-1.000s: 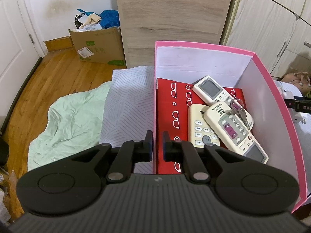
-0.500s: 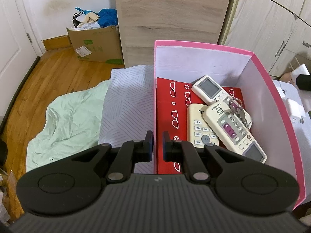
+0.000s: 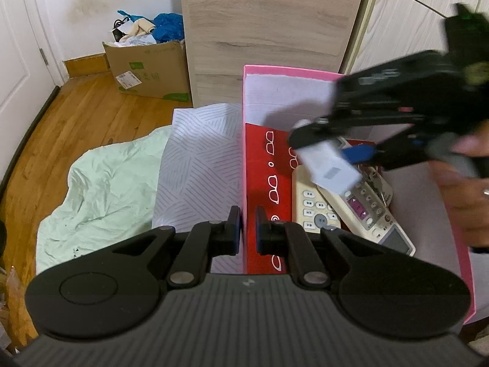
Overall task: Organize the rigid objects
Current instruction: 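Carry the labelled charger into the pink box and release it, then return the right gripper to the cloth and grasp the white square charger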
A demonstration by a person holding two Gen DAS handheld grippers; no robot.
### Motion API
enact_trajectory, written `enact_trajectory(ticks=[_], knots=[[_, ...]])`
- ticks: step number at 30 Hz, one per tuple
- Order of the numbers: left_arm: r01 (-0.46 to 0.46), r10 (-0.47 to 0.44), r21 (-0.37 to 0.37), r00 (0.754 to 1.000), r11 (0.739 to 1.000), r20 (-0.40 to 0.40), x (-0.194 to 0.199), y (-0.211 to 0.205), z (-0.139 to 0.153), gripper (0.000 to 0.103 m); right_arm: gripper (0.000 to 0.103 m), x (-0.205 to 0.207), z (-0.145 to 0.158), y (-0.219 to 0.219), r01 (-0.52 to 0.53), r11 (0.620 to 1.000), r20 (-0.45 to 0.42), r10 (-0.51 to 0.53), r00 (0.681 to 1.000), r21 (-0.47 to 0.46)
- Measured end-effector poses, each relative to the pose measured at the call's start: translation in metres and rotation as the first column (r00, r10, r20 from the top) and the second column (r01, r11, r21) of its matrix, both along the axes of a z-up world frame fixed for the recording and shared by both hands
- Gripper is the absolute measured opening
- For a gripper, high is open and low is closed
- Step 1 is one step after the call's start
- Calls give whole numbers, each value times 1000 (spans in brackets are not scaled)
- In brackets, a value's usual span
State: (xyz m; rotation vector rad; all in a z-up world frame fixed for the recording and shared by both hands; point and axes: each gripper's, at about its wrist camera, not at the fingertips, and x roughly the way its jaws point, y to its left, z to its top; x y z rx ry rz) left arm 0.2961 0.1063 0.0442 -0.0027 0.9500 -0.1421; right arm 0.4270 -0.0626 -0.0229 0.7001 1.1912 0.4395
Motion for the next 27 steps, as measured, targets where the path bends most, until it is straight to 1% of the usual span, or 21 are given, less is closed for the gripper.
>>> enact_trajectory(ticks=[4, 8, 9, 10, 12, 15, 16, 18, 20, 22, 23, 24, 25, 27], knots=[[4, -4, 14, 1000, 1000, 6, -1, -3, 0, 7, 55, 15, -21, 0, 48, 995, -55, -44, 998, 85], [-1, 0, 52, 1000, 999, 20, -4, -13, 2, 7, 57, 19, -35, -10, 163, 974, -142, -141, 980, 160], [13, -15, 80, 999, 997, 30, -5, -18, 2, 7, 58, 20, -34, -12, 169, 970, -160, -142, 977, 174], [20, -24, 90, 999, 996, 34, -6, -19, 1, 7, 60, 22, -34, -14, 156, 969, -168, -125, 978, 189], [20, -23, 77, 999, 997, 28, -5, -18, 2, 7, 61, 24, -33, -20, 126, 964, -167, -87, 982, 236], [24, -25, 61, 999, 998, 20, -2, -13, 2, 7, 61, 24, -36, -31, 128, 940, -220, -58, 974, 317], [29, -30, 61, 999, 998, 20, -1, -13, 3, 7, 61, 24, -33, -32, 108, 938, -202, -42, 978, 328], [27, -28, 57, 999, 998, 24, 1, -12, 4, 7, 61, 23, -21, -29, 37, 954, -144, 7, 989, 298], [7, -8, 37, 1000, 999, 19, 2, -10, 5, 7, 61, 21, 0, -20, -72, 970, -67, 90, 994, 234], [-6, 4, 55, 1000, 998, 28, 0, -13, 4, 7, 61, 7, 29, -15, -174, 972, 42, 169, 985, 157], [-14, 11, 65, 999, 998, 33, -2, -16, 4, 7, 61, -2, 46, -14, -223, 968, 114, 210, 971, 115], [-17, 14, 84, 999, 996, 42, -4, -20, 3, 7, 61, -15, 65, -14, -273, 960, 197, 256, 946, 64], [-20, 15, 99, 999, 995, 48, -5, -23, 3, 7, 61, -27, 79, -17, -302, 953, 256, 291, 922, 7], [-49, 46, 92, 998, 995, 42, -3, -23, 4, 7, 62, -51, 98, -27, -299, 949, 319, 314, 894, -97]])
